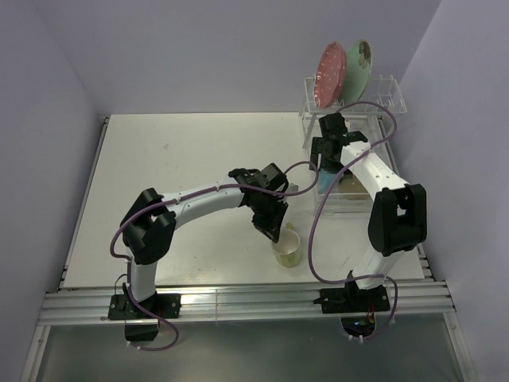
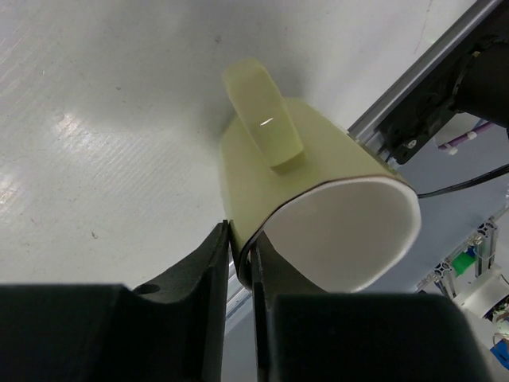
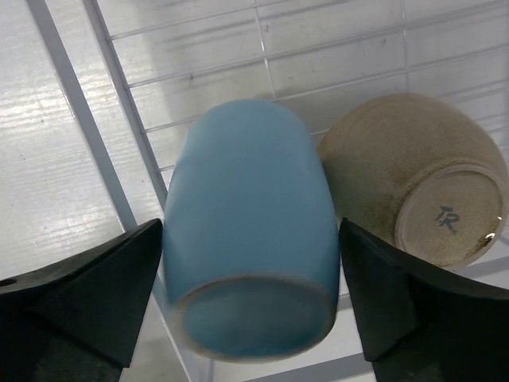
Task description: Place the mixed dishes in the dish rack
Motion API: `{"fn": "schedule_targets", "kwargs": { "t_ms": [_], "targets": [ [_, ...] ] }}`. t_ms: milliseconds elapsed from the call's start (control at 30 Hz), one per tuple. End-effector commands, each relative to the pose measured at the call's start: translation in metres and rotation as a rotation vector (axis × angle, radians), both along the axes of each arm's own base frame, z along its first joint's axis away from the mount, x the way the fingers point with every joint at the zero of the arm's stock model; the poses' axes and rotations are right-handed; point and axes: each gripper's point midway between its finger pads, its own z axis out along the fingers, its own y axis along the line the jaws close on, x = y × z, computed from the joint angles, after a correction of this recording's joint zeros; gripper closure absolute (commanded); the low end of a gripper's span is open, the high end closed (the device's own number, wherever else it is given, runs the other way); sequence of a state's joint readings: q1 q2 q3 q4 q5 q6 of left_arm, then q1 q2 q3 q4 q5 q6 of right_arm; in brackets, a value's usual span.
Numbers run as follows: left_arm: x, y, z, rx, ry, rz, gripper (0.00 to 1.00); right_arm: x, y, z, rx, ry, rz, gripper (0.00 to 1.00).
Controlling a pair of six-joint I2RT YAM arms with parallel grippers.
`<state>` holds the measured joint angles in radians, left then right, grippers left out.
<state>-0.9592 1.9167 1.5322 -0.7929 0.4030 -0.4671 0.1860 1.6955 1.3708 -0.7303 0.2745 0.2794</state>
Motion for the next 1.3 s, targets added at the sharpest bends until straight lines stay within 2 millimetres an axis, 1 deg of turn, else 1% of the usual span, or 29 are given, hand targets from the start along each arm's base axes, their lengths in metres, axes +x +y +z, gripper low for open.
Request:
{"fn": "schedule_targets", "kwargs": {
  "t_ms": [0,133,167,200,267,367,467,500,533,567,600,633,700,733,767,800,833,867,900,933,967,1000,1033,1067,1100,1133,1200,1233,1267],
  "targets": [
    [0.001,-0.009,0.008,-0.035,-0.014,-0.033,0.82,0.014,-0.004,0.045,-0.023,-0.134,-0.033,0.0],
    [0.002,-0.008,0.01,-0.036,-0.022,-0.029,0.9,0.012,-0.002,0.055,-0.014,-0.153,-0.029,0.0],
    [0.002,-0.008,0.01,-0.034,-0.023,-0.028,0.96,0.011,-0.001,0.057,-0.013,-0.158,-0.03,0.0],
    [0.003,-0.008,0.012,-0.037,-0.03,-0.025,1.0,0.01,-0.002,0.059,-0.015,-0.159,-0.033,0.0],
    [0.004,-0.006,0.015,-0.032,-0.046,-0.02,1.0,0.008,-0.001,0.064,-0.012,-0.17,-0.032,0.0],
    [0.011,-0.003,0.031,-0.056,-0.083,0.0,1.0,0.003,0.0,0.085,-0.008,-0.206,-0.037,0.0],
    [0.019,0.002,0.067,-0.158,-0.078,0.04,1.0,-0.007,0.004,0.114,0.008,-0.236,-0.046,0.0],
    [0.029,0.009,0.089,-0.216,-0.093,0.073,1.0,-0.013,0.006,0.127,0.03,-0.236,-0.055,0.0],
    [0.031,0.011,0.103,-0.259,-0.089,0.087,1.0,-0.018,0.012,0.137,0.068,-0.249,-0.04,0.0],
    [0.034,0.014,0.118,-0.306,-0.092,0.094,1.0,-0.023,0.017,0.142,0.097,-0.248,-0.03,0.0],
    [0.04,0.022,0.147,-0.394,-0.12,0.106,1.0,-0.031,0.023,0.146,0.134,-0.235,-0.02,0.0],
    [0.042,0.026,0.161,-0.434,-0.121,0.119,1.0,-0.039,0.032,0.154,0.192,-0.238,0.008,0.0],
    [0.046,0.043,0.198,-0.554,-0.139,0.127,1.0,-0.055,0.041,0.158,0.262,-0.222,0.013,0.0],
    [0.045,0.048,0.21,-0.598,-0.135,0.132,1.0,-0.065,0.046,0.17,0.307,-0.246,0.028,0.0],
    [0.039,0.057,0.223,-0.649,-0.15,0.129,1.0,-0.074,0.061,0.175,0.391,-0.237,0.074,0.0],
    [0.042,0.065,0.232,-0.692,-0.156,0.142,1.0,-0.081,0.073,0.178,0.468,-0.232,0.092,0.0],
    [0.037,0.066,0.253,-0.791,-0.154,0.104,1.0,-0.092,0.084,0.19,0.544,-0.252,0.131,0.0],
    [0.033,0.07,0.251,-0.821,-0.137,0.101,1.0,-0.105,0.107,0.198,0.667,-0.223,0.211,0.0],
    [0.028,0.077,0.266,-0.879,-0.162,0.092,1.0,-0.109,0.12,0.199,0.757,-0.208,0.214,0.0],
    [0.023,0.077,0.293,-0.989,-0.183,0.059,1.0,-0.12,0.131,0.209,0.841,-0.212,0.25,0.0],
    [0.016,0.082,0.296,-1.035,-0.17,0.058,1.0,-0.135,0.149,0.22,0.963,-0.175,0.327,0.0],
    [0.016,0.085,0.307,-1.09,-0.179,0.055,1.0,-0.134,0.161,0.223,1.065,-0.173,0.327,0.0],
    [0.01,0.089,0.332,-1.188,-0.183,0.031,1.0,-0.144,0.168,0.235,1.144,-0.184,0.361,0.0],
    [0.011,0.09,0.334,-1.207,-0.163,0.04,1.0,-0.149,0.175,0.246,1.251,-0.165,0.336,0.01],
    [0.01,0.09,0.34,-1.231,-0.162,0.031,1.0,-0.15,0.183,0.253,1.332,-0.194,0.412,0.01],
    [0.007,0.091,0.347,-1.252,-0.127,0.04,1.0,-0.159,0.185,0.265,1.393,-0.213,0.438,0.01],
    [0.004,0.093,0.359,-1.313,-0.154,0.007,1.0,-0.162,0.19,0.279,1.532,-0.226,0.455,0.01],
    [0.001,0.094,0.364,-1.327,-0.133,0.003,1.0,-0.17,0.191,0.285,1.576,-0.218,0.471,0.01],
    [0.002,0.094,0.368,-1.339,-0.143,-0.005,1.0,-0.171,0.192,0.284,1.643,-0.174,0.432,0.01]
  ]
}}
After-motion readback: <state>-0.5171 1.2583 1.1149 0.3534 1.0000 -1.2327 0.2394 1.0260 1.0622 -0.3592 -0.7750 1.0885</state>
